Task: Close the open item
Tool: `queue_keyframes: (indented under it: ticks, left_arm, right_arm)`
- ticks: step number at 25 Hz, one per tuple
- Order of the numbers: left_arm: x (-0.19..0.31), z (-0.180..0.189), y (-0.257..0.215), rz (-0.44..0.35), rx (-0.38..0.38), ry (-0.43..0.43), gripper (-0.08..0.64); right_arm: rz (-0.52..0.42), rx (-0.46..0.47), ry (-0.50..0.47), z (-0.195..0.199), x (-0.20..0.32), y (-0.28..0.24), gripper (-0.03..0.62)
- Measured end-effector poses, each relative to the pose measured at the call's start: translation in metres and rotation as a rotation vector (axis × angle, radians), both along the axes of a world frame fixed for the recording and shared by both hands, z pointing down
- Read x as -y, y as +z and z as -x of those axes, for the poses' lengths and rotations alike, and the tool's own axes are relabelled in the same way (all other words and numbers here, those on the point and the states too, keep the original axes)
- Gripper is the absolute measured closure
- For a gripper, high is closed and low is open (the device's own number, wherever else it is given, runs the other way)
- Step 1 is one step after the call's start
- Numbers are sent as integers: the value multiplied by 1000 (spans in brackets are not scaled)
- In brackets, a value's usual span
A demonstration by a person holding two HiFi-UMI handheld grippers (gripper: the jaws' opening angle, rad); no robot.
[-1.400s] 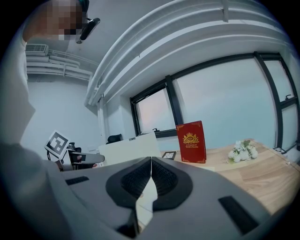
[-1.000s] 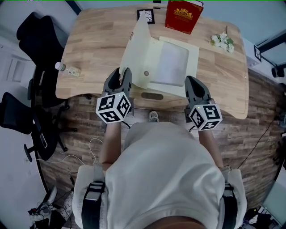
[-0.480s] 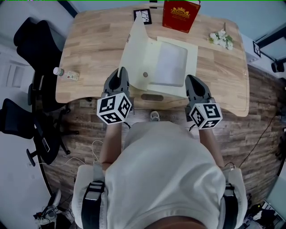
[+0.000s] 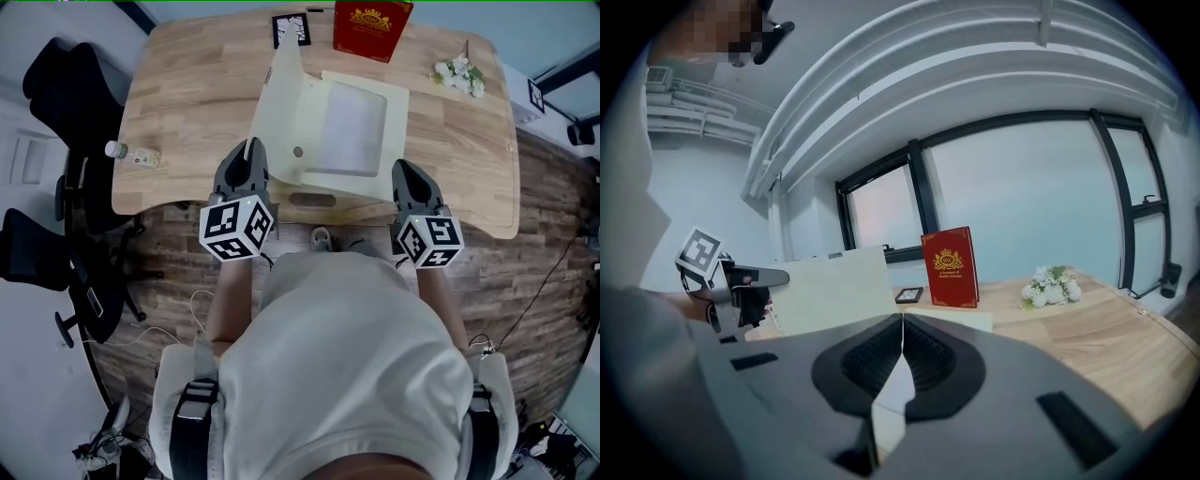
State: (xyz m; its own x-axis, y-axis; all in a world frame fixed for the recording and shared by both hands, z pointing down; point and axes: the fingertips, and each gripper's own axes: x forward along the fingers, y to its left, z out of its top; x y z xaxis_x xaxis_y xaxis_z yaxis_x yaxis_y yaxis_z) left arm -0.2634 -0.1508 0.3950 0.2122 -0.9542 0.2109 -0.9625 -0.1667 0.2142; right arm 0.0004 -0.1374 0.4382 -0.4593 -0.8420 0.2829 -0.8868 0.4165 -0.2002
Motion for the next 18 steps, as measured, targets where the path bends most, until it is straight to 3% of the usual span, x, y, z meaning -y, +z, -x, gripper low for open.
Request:
queue_keyframes:
  ticks: [18]
  left_arm:
    - [-8,-56,-7,8,75,39,529]
  right_arm:
    - [27,-2,-30,-33,2,2,573]
